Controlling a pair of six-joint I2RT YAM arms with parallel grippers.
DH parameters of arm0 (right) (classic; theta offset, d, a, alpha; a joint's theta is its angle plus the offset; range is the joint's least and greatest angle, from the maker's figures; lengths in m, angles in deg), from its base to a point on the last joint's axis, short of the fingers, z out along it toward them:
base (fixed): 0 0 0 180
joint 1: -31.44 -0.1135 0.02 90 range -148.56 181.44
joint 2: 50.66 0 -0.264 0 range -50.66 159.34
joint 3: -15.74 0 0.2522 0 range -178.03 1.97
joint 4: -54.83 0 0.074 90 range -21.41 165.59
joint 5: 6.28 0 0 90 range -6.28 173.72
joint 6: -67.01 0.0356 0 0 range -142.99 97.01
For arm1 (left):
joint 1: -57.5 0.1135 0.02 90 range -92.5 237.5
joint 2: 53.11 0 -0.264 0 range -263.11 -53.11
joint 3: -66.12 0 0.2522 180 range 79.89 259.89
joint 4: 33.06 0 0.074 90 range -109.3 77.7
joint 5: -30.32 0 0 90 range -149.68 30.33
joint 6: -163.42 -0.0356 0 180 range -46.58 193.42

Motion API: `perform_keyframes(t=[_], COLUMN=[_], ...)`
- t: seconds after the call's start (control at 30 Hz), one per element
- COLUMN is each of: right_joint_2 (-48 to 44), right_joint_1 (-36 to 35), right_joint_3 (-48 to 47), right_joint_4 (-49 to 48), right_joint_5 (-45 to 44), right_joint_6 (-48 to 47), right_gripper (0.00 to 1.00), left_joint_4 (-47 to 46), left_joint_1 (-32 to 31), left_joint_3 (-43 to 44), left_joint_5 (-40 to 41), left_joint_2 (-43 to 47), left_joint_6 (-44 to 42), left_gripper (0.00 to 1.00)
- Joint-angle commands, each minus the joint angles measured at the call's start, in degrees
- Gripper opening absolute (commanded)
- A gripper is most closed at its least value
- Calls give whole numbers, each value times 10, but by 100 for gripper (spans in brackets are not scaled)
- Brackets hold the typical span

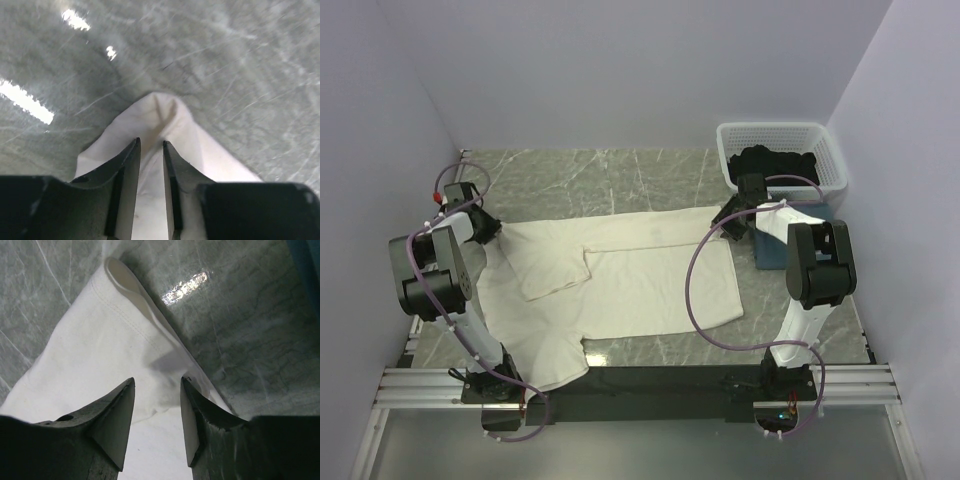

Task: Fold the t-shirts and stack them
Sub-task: Fold the tshirt

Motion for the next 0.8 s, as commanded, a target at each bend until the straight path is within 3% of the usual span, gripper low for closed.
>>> perform_keyframes(t=[0.0,0.4,0.53,0.7,0.77], right_joint_2=[11,12,11,11,12], right_joint_1=[2,2,2,2,2], right_joint_3=[-4,-5,-4,-5,-6], right_joint_4=[-7,-2,-2,-3,-3], right_joint_5=[-6,-7,-7,-4,0], right_joint_6=[2,0,-1,-3,-4], right_gripper=[49,47,47,47,47], left_joint_4=[-14,-34,-43,-59,-64], left_joint_1=[-3,-2,-3,-2,-3], left_joint_3=[-15,-25,-33,-37,-34], left_joint_5=[0,-4,-15,-31,-39], left_joint_2=[5,-1,6,6,-1], left_joint_6=[-13,-17,-18,-27,-30], left_gripper=[30,11,17,34,34])
